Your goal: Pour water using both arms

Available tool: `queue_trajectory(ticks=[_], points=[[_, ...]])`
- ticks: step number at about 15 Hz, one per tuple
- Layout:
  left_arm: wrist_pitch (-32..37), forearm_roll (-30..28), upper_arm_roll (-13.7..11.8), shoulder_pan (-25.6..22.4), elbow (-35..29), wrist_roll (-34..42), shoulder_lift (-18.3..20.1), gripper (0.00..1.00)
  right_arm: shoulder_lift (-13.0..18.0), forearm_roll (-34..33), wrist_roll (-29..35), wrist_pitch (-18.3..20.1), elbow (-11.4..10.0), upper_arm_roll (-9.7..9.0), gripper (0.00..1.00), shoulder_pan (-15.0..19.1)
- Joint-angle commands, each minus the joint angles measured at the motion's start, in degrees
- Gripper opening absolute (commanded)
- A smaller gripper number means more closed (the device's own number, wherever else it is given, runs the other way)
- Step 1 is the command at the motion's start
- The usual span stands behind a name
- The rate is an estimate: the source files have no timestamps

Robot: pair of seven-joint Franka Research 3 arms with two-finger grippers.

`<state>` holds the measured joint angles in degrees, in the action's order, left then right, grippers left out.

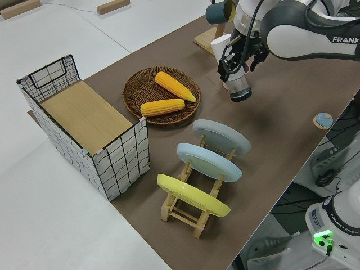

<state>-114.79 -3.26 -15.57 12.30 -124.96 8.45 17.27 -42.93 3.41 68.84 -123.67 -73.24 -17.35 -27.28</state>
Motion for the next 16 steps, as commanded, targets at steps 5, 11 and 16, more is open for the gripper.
queue_trajectory(ticks=[5, 11, 16], points=[[-1.6, 1.9, -0.3, 2.4, 0.4, -2.2, -0.7, 0.0, -1.6, -1.0, 3.7, 3.1, 4.9, -0.32, 0.987, -0.2], [-3.0, 1.6, 0.9, 3.3, -0.1, -2.3, -1.9, 0.0, -1.2, -1.0, 3.1, 13.9, 12.3, -0.32, 0.987, -0.1], [-12.5, 1.5, 2.9, 4.5, -6.2, -2.0, 0.2, 0.0, 0.3, -1.2, -4.8, 22.8, 16.1, 1.95, 0.987, 0.7]])
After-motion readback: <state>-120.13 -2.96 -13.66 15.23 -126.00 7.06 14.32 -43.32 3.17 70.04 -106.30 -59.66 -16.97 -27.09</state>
